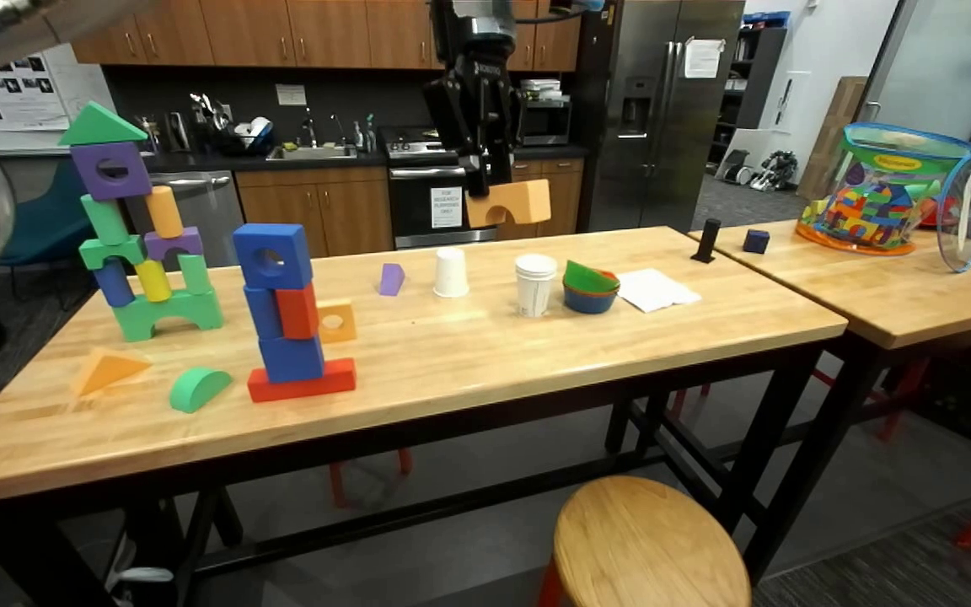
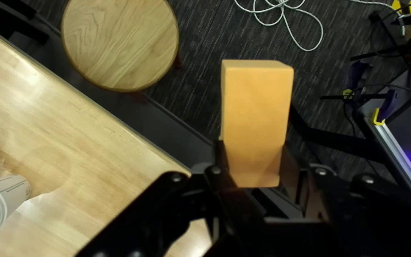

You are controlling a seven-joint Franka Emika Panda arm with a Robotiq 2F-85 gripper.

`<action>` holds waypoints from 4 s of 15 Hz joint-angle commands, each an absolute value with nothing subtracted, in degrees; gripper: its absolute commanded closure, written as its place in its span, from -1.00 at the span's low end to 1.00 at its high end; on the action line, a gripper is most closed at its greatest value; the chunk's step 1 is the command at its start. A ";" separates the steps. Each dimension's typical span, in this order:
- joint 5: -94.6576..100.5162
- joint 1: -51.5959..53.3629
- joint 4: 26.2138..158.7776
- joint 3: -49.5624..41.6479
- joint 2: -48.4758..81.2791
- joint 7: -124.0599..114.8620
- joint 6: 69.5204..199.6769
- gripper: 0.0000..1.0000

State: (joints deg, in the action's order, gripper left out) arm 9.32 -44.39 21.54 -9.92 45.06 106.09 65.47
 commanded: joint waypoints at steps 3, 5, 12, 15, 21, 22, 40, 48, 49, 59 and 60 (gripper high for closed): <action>10.74 -46.66 21.80 -9.89 41.76 120.62 71.63 0.70; 10.59 -47.91 21.75 -9.75 39.71 127.08 73.93 0.70; 10.19 -48.67 22.18 -9.70 32.07 145.72 78.13 0.70; 10.83 -46.32 22.37 -9.94 30.23 150.27 78.63 0.70; 24.53 -40.23 21.32 3.90 30.61 149.04 78.42 0.70; 18.23 -38.04 23.06 -2.58 29.31 148.38 78.13 0.70; 6.37 -37.64 20.57 -7.02 31.78 120.69 65.28 0.70; -4.31 -38.65 20.94 -3.85 32.20 98.26 51.22 0.70; -6.30 -38.92 20.83 -3.24 32.44 94.46 49.96 0.70; -7.50 -35.78 20.07 -1.06 34.79 90.15 49.48 0.70; -6.45 -34.86 20.04 -1.35 35.07 90.99 49.45 0.70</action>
